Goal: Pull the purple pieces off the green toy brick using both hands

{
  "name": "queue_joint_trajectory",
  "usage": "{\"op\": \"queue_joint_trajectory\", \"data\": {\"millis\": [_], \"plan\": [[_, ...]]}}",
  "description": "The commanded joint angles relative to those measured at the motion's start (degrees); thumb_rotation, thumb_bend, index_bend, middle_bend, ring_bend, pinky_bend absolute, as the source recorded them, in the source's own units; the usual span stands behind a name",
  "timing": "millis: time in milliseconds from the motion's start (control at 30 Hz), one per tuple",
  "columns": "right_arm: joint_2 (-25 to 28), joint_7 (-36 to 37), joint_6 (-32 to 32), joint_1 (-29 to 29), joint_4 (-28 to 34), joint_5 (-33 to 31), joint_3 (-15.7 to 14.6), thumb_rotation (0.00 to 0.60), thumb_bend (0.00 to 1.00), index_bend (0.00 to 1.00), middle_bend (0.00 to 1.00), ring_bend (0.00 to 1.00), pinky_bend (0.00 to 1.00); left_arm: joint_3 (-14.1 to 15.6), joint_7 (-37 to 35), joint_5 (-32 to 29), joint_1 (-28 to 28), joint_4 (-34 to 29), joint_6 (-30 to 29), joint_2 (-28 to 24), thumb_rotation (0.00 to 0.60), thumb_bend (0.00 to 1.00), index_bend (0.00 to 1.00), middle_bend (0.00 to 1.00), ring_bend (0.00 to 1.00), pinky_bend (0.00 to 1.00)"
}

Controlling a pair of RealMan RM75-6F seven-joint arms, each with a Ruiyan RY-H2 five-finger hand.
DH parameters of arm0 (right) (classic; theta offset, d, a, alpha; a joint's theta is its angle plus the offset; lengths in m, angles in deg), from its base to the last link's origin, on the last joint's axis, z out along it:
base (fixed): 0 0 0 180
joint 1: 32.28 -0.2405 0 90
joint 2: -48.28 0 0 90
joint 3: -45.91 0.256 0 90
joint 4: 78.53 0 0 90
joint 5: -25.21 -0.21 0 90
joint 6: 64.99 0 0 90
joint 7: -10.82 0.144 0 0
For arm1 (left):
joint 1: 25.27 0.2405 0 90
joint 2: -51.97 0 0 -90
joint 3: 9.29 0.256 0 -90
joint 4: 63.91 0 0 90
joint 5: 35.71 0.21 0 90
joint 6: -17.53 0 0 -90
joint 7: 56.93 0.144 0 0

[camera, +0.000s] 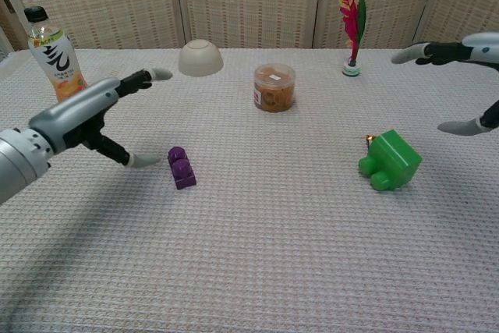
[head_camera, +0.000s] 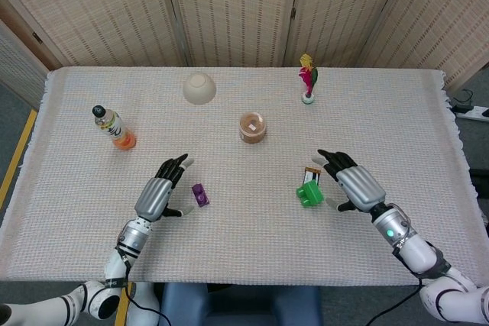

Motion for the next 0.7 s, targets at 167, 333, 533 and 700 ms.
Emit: {"op": "queue_joint_trajectory", "data": {"millis": [167,333,533,700], "plan": [[-1.0,-13.3,21.7,15.4,-0.5,6.9,-4.6,0.600,0.37,0.00,0.00,0.00,0.00,9.0,6.3,7.8,8.9,-4.6,-10.9,-10.8,0.600,0.23,0.01,0.00,0.00,0.00],[-2.6,-15.6,27.9,20.4,-3.7,10.1,-6.5,0.600,0.37,0.00,0.00,0.00,0.00,11.3,18.9,4.9,15.3,-4.3,-14.9,-12.5,0.600,0.23,0.01,0.00,0.00,0.00],[-3.8,-12.2,28.6,23.1,-6.8,10.6,-7.4,0.600,0.37,0.00,0.00,0.00,0.00,15.0,18.8,7.2,19.3,-8.3,-17.3,-16.2,0.600,0.24,0.01,0.00,0.00,0.00],[-2.9,-12.9,28.8,23.8,-5.7,11.0,-6.9,0.600,0.37,0.00,0.00,0.00,0.00,15.6,21.6,7.4,19.7,-11.8,-15.9,-18.7,0.600,0.24,0.01,0.00,0.00,0.00]]}}
